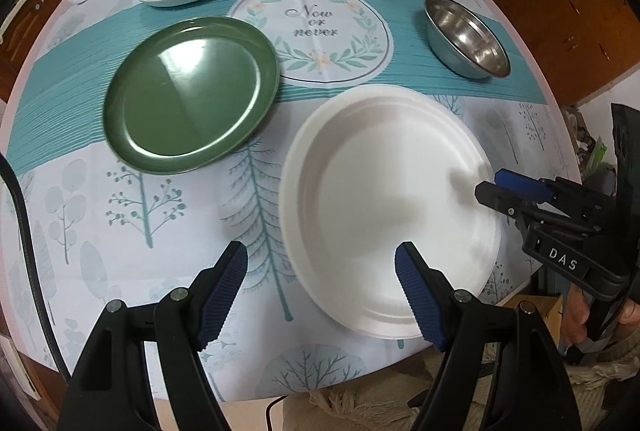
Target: Organize plates and bowls
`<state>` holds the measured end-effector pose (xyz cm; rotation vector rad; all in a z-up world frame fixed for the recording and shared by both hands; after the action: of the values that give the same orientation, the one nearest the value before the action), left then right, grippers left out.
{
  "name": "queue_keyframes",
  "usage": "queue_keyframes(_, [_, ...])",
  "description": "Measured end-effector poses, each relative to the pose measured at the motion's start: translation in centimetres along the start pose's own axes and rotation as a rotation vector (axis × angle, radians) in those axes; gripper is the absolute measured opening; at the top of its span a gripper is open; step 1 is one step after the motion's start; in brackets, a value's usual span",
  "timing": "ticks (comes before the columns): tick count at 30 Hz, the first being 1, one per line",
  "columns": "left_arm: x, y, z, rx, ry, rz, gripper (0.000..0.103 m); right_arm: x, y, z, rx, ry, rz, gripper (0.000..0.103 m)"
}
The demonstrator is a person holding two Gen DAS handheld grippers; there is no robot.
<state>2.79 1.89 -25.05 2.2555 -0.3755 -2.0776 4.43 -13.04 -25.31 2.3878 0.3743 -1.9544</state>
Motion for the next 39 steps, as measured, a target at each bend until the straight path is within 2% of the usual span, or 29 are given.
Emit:
queue_keyframes(9, [-2.3,-3.4,-1.7,-0.019,0.062,-0.067,0.075,-1.2,-2.1,-2.2,-0.055,0.029,0.011,0.036])
queue_keyframes(13, [-4.2,-5.7,-3.2,-0.037,0.117,-0.118,0.075,-2.3,-3.6,-4.3,-0.070,0.059,-0.005,0.036])
queue_keyframes(17, [-7.2,-8.2,-5.3,-0.076,0.207,-0.173,0.075,-4.2,-5.4,-7.3,-0.095,0.117,-0.018,0.036])
queue_keyframes(20, [-9.8,-10.2,-6.8,-0.130,0.282,-0.159,0.081,-5.5,-6.9,-9.6,-0.113,0.158,-0.035,0.036])
queue_keyframes(24, [-12.3,-12.6,-8.3,-0.180,0.361,-0.154,0.082,-6.5,-8.6,-12.3,-0.123,0.188,-0.069,0.036])
queue_keyframes(27, [-12.8,-14.6,-9.2,-0.222,0.389,-0.156,0.085,-6.3,-9.7,-14.2,-0.125,0.194,-0.082,0.036])
queue_keyframes(32, [-10.9,-17.8,-9.7,-0.296,0.365,-0.129,0.086,-4.4,-10.9,-16.2,-0.112,0.173,-0.082,0.036])
queue_keyframes(39, [-4.8,-20.6,-9.3,-0.357,0.251,-0.087,0.086,0.1,-12.1,-16.8,-0.098,0.086,-0.088,0.036])
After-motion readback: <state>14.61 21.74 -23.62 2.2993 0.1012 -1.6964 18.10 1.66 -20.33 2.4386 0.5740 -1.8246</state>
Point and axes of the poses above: each gripper's, at about its wrist camera, not at the fingertips, and x roughly the way its jaws point, y to its right, z to its underside, the point moved 10 cm from there along x, roughly the way its jaws point, and after that the axes turned 8 degrees about -y, right-handed, at the moved point
